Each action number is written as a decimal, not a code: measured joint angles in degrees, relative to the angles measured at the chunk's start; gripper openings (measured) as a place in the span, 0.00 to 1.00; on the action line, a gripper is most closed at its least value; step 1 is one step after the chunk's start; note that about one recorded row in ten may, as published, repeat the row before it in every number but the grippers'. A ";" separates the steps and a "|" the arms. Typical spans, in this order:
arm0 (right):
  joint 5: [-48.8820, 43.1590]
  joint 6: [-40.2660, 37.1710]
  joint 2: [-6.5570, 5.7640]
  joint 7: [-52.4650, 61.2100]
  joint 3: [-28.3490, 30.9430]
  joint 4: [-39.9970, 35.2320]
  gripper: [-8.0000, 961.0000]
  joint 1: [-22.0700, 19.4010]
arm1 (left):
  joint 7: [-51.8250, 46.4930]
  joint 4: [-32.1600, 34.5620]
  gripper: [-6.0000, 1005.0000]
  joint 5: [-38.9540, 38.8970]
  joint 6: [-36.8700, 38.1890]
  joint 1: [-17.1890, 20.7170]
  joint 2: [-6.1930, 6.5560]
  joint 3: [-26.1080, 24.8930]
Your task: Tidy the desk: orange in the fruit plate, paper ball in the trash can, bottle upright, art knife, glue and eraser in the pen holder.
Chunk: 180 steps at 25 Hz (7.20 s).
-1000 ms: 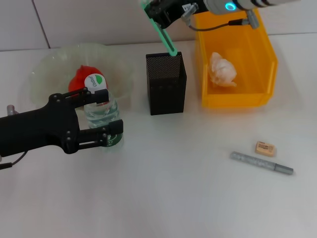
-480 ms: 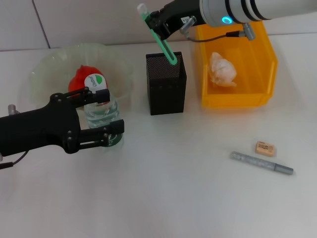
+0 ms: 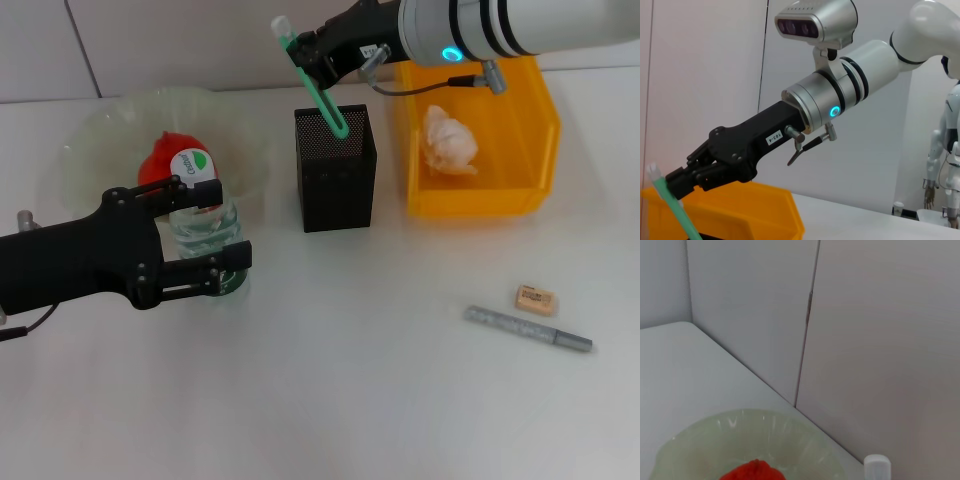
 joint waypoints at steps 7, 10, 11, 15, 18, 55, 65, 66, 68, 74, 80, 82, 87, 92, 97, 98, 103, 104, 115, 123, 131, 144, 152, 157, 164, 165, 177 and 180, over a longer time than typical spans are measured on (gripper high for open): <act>2.03 2.02 0.00 -1.76 -0.90 2.12 0.10 -0.50 | 0.00 -0.36 0.80 0.00 -0.02 -0.05 0.00 -0.01; 5.56 2.56 0.05 -5.04 -0.96 2.75 0.10 -1.13 | 0.00 -0.39 0.80 0.00 -0.03 -0.12 0.00 0.03; 7.03 2.81 0.06 -6.24 -0.96 2.89 0.10 -1.44 | 0.00 -0.39 0.80 0.00 -0.03 -0.12 0.00 0.03; 9.04 3.37 0.05 -8.12 -0.99 3.08 0.10 -1.95 | 0.00 -0.44 0.80 0.00 -0.02 -0.18 0.00 0.01; 9.08 3.45 0.05 -8.32 -0.99 3.12 0.10 -2.15 | 0.00 -0.47 0.80 0.00 -0.02 -0.18 0.00 -0.04; 10.24 2.79 0.09 -7.86 -0.95 -3.83 0.56 -8.28 | 0.00 -0.46 0.80 0.00 -0.02 0.34 0.00 -0.15; 11.74 -7.01 -0.13 -7.81 0.41 -16.94 0.63 -16.36 | 0.00 -0.45 0.80 0.00 0.07 0.42 0.12 -0.32; 11.75 -8.27 -0.13 -7.79 0.79 -17.75 0.63 -16.97 | 0.00 -0.45 0.80 0.00 0.07 0.42 0.12 -0.32; 11.90 -10.72 -0.08 -7.77 1.75 -18.94 0.65 -17.92 | 0.00 -0.43 0.80 0.00 0.10 0.43 0.14 -0.32; 13.20 -15.62 -0.07 -7.97 3.23 -23.37 0.68 -22.27 | -0.05 -0.29 0.80 0.00 0.13 0.21 0.18 -0.32; 12.94 -21.54 -0.14 -4.97 5.37 -24.78 0.68 -22.50 | -0.36 -0.02 0.80 -0.05 0.13 0.23 0.13 -0.32; 12.82 -22.98 -0.16 -4.73 6.04 -24.80 0.68 -22.34 | -0.38 -0.10 0.80 -0.03 0.06 0.15 0.11 -0.32; 12.65 -24.47 -0.20 -4.77 6.29 -24.83 0.68 -22.55 | -0.04 -0.40 0.80 0.00 -0.02 0.11 0.01 -0.32; 9.89 -28.77 -0.30 -2.56 6.54 -25.36 0.68 -21.27 | -0.01 -0.33 0.80 0.01 0.14 0.27 0.13 -0.32; 6.50 -31.73 -0.32 -0.36 6.57 -25.55 0.68 -19.90 | 0.00 -0.01 0.80 0.00 0.36 0.63 0.22 -0.41; 5.53 -32.62 -0.33 0.17 6.57 -25.55 0.68 -19.44 | 0.00 0.05 0.80 0.00 0.42 0.67 0.24 -0.41; 1.08 -37.04 -0.35 3.20 6.57 -25.25 0.68 -17.03 | 0.00 0.08 0.80 0.00 0.89 0.78 0.26 -0.41; 0.21 -38.41 -0.35 3.99 6.57 -24.83 0.68 -16.28 | 0.01 0.08 0.80 0.00 0.99 0.80 0.26 -0.41; -5.35 -45.75 -0.35 6.46 7.00 -22.45 0.68 -12.20 | 0.56 0.08 0.80 0.00 1.54 0.79 0.23 -0.40; -8.24 -51.04 -0.41 6.56 7.82 -20.94 0.68 -9.90 | 0.62 0.04 0.80 -0.03 2.10 1.28 0.15 -0.41; -11.93 -54.60 -0.44 6.58 7.64 -19.42 0.68 -8.40 | 0.62 0.07 0.80 -0.07 2.09 1.32 0.08 -0.19; -14.48 -57.69 -0.44 5.83 7.68 -20.11 0.71 -7.72 | 1.45 -0.45 0.80 -0.30 2.05 1.51 0.00 -0.11; -17.81 -57.94 -0.32 5.25 5.38 -19.12 0.83 -7.74 | 1.48 -0.46 0.80 -0.41 1.96 1.50 -0.08 -0.02; -19.47 -57.78 -0.23 5.34 4.83 -17.03 0.83 -7.39 | 1.67 -0.46 0.80 -0.43 2.00 1.45 -0.11 -0.08; -20.02 -57.51 -0.30 4.71 4.81 -15.28 0.83 -7.20 | 2.11 -0.46 0.80 -0.52 1.91 1.32 -0.18 0.02; -20.02 -57.51 -0.30 4.71 4.81 -15.28 0.83 -7.20 | 2.11 -0.46 0.80 -0.52 1.91 1.32 -0.18 0.02; -21.60 -56.79 -0.34 -1.95 4.58 -14.92 0.83 -7.80 | 2.77 -1.37 0.80 -0.53 1.74 1.49 -0.26 -0.05; -21.99 -56.63 -0.37 -3.10 4.45 -14.82 0.83 -7.85 | 2.81 -1.41 0.80 -0.53 1.76 1.50 -0.27 -0.06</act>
